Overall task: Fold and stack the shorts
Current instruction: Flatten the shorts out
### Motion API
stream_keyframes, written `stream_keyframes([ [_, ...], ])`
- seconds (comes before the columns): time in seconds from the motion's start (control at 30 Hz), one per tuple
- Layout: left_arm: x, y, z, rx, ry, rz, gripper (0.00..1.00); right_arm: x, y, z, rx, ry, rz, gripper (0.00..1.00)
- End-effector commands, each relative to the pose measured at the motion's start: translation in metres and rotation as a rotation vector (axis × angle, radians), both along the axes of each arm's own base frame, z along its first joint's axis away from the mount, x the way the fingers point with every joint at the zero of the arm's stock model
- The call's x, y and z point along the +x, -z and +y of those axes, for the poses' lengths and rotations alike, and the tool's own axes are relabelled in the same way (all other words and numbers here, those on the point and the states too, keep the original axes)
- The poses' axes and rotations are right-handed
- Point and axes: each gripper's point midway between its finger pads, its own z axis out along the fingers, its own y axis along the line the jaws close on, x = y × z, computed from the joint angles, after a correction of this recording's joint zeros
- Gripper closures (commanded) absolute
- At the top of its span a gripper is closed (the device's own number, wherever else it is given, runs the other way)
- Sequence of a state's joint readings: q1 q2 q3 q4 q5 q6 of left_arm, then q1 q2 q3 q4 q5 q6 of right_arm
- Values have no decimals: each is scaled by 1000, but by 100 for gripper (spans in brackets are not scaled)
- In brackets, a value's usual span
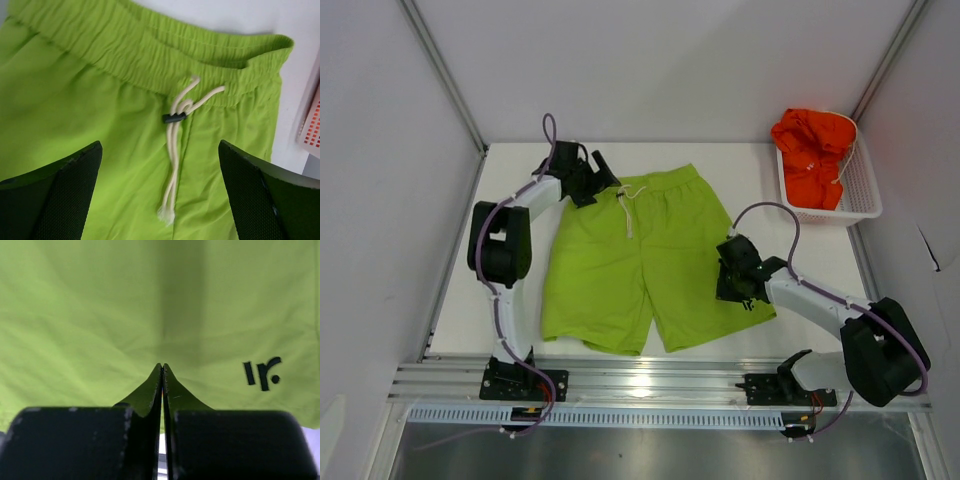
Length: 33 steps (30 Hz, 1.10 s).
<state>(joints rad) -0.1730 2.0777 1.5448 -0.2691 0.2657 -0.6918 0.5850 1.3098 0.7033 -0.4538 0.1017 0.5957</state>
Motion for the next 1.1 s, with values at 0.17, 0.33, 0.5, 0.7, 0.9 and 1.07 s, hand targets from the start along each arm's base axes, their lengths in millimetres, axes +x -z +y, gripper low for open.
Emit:
stream_keyframes([
  [0.17,24,11,-7,10,-55,-2,2,11,10,-27,-39,82,27,100],
  [0.33,19,37,11,35,-134,64,1,29,15,-33,-27,106,44,100],
  [0.5,0,68,38,67,-225,174,1,50,27,-36,-57,112,75,100],
  [0.7,-20,72,67,115,-329,174,1,84,31,-39,-39,141,74,100],
  [0.9,-60,56,88,88,-459,122,1,124,40,-32,-34,140,96,100],
  [1.07,-99,48,85,29,-503,87,1,192,36,-13,-8,149,68,100],
])
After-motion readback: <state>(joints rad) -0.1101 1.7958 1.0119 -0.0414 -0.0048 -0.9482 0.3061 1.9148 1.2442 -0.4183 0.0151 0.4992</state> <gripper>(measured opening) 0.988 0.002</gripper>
